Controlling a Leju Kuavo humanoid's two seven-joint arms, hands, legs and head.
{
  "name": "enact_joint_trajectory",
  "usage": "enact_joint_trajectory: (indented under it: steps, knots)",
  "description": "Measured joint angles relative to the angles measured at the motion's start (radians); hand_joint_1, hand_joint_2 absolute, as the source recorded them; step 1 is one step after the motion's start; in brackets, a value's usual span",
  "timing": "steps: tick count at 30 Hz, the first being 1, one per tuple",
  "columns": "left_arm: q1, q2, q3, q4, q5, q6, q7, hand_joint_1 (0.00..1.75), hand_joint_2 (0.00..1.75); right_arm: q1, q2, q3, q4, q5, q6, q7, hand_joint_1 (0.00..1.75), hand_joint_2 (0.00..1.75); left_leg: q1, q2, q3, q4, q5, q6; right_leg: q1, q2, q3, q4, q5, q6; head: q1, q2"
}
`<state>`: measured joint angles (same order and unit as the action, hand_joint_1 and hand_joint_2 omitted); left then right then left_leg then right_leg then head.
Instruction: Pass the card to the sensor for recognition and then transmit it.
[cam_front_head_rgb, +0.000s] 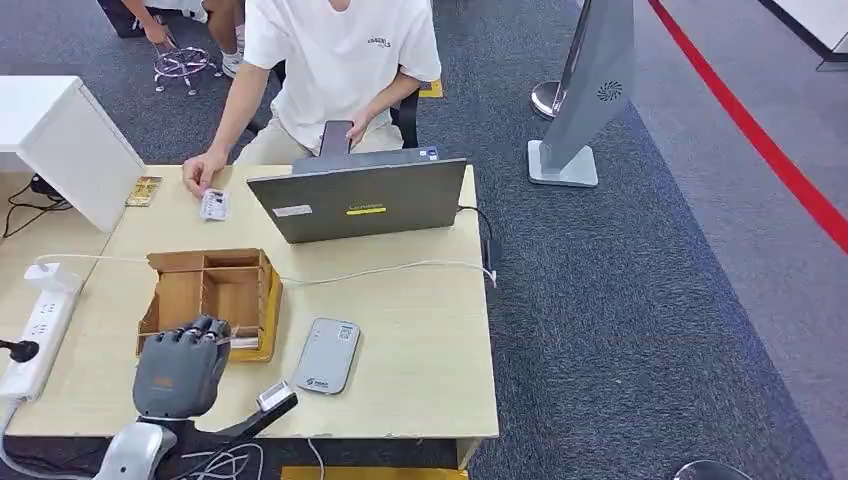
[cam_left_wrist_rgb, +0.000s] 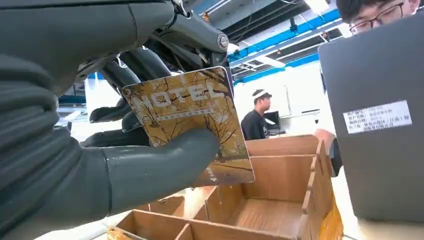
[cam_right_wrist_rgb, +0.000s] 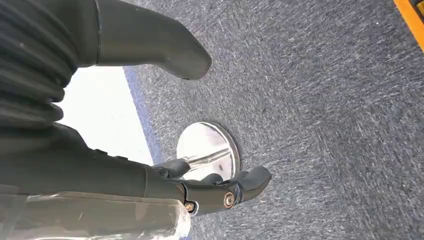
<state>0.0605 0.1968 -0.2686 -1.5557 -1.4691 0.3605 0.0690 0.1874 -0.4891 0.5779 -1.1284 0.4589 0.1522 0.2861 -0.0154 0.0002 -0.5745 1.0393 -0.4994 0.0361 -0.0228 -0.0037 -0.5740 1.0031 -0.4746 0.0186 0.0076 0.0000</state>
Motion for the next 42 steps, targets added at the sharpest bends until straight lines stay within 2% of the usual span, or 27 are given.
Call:
enact_joint_trajectory:
  steps: [5, 11, 13, 15, 16, 18, 21, 25, 27, 30, 33, 38, 39, 42]
  knots:
    - [0.007, 0.006, -0.005, -0.015, 0.000, 0.002, 0.000, 1.75, 1.75, 0.002, 0.000, 0.000, 0.000, -0.003, -0.003, 0.001, 0.00, 1.75, 0.000, 0.000, 0.000, 0.000, 0.000, 0.000, 0.000, 0.000, 0.000, 0.000, 0.000, 0.000, 0.000, 0.000]
    - [0.024, 0.055, -0.049, -0.140, 0.019, 0.023, -0.004, 1.75, 1.75, 0.031, -0.003, 0.001, -0.026, -0.024, -0.030, 0.023, 0.00, 1.75, 0.000, -0.001, 0.000, 0.000, 0.000, 0.000, 0.000, -0.001, -0.001, 0.000, 0.000, 0.000, 0.000, 0.000]
    - [-0.018, 0.067, -0.055, -0.170, 0.041, 0.018, 0.007, 1.75, 1.75, 0.030, -0.005, 0.005, -0.031, -0.027, -0.029, 0.023, 0.00, 1.75, 0.000, -0.001, -0.001, 0.000, 0.000, 0.000, 0.000, -0.001, -0.002, 0.000, 0.000, 0.000, 0.000, 0.000]
    - [-0.151, 0.068, -0.055, -0.150, 0.055, -0.008, 0.022, 1.75, 1.75, 0.008, -0.005, 0.016, -0.026, -0.013, -0.013, 0.004, 0.00, 1.75, 0.000, -0.006, -0.004, 0.000, 0.004, 0.000, 0.000, -0.006, -0.003, 0.000, 0.001, 0.000, 0.000, 0.000]
    - [-0.245, 0.064, -0.055, -0.115, 0.047, -0.012, 0.023, 1.75, 1.75, -0.017, -0.003, 0.024, -0.014, -0.001, 0.006, -0.018, 0.00, 1.75, 0.000, -0.008, -0.005, 0.000, 0.007, -0.001, 0.000, -0.007, -0.003, 0.000, 0.003, 0.001, 0.001, 0.000]
    - [-0.439, 0.051, -0.053, 0.016, 0.006, -0.002, 0.022, 1.75, 1.75, -0.084, 0.008, 0.038, 0.028, 0.031, 0.047, -0.071, 0.00, 1.75, 0.000, -0.008, -0.008, 0.000, 0.012, -0.002, 0.000, -0.008, -0.006, 0.000, 0.010, 0.000, 0.000, 0.000]
    - [-0.716, 0.027, -0.044, 0.309, -0.075, 0.079, 0.027, 1.75, 1.75, -0.191, 0.037, 0.046, 0.119, 0.090, 0.106, -0.157, 0.00, 1.75, 0.000, -0.003, -0.012, 0.000, 0.020, -0.004, 0.000, -0.003, -0.012, 0.000, 0.019, -0.002, 0.000, 0.000]
    - [-0.921, 0.016, -0.043, 0.627, -0.095, 0.187, 0.075, 1.75, 1.75, -0.280, 0.071, 0.047, 0.227, 0.140, 0.143, -0.216, 0.00, 1.75, 0.000, 0.002, -0.013, 0.000, 0.023, -0.005, 0.000, 0.003, -0.014, 0.001, 0.023, -0.003, -0.001, 0.000]
    - [-0.976, 0.011, -0.043, 0.742, -0.097, 0.201, 0.089, 1.75, 1.75, -0.307, 0.083, 0.047, 0.265, 0.150, 0.151, -0.222, 0.00, 1.75, 0.000, 0.001, -0.013, 0.000, 0.023, -0.006, 0.000, 0.003, -0.014, 0.001, 0.023, -0.003, -0.002, 0.000]
    - [-1.015, 0.005, -0.043, 0.852, -0.098, 0.224, 0.105, 1.75, 1.75, -0.330, 0.096, 0.046, 0.299, 0.153, 0.151, -0.225, 0.00, 1.75, 0.001, 0.000, -0.013, 0.000, 0.023, -0.006, 0.000, 0.002, -0.015, 0.001, 0.022, -0.003, -0.001, 0.000]
    - [-1.034, 0.002, -0.043, 0.919, -0.098, 0.249, 0.107, 1.75, 1.75, -0.336, 0.103, 0.045, 0.316, 0.162, 0.153, -0.227, 0.00, 1.75, 0.001, 0.000, -0.015, -0.001, 0.023, -0.006, 0.001, 0.002, -0.015, 0.001, 0.021, -0.003, -0.001, 0.000]
    - [-1.039, 0.000, -0.042, 0.982, -0.098, 0.250, 0.107, 1.75, 1.75, -0.343, 0.107, 0.043, 0.330, 0.168, 0.161, -0.231, 0.00, 1.75, 0.001, 0.000, -0.016, -0.001, 0.023, -0.006, 0.000, 0.002, -0.017, 0.001, 0.021, -0.003, -0.001, 0.000]
    - [-1.039, -0.001, -0.042, 0.991, -0.098, 0.250, 0.107, 0.00, 1.75, -0.344, 0.108, 0.043, 0.332, 0.168, 0.163, -0.232, 0.00, 1.75, 0.001, 0.000, -0.016, -0.001, 0.023, -0.006, 0.000, 0.001, -0.017, 0.001, 0.021, -0.003, -0.001, 0.000]
    - [-1.039, -0.002, -0.038, 1.008, -0.098, 0.233, 0.107, 0.00, 1.75, -0.345, 0.110, 0.043, 0.336, 0.171, 0.167, -0.233, 0.00, 1.75, 0.001, -0.001, -0.017, -0.001, 0.023, -0.006, 0.000, 0.001, -0.017, 0.001, 0.021, -0.003, -0.001, 0.000]
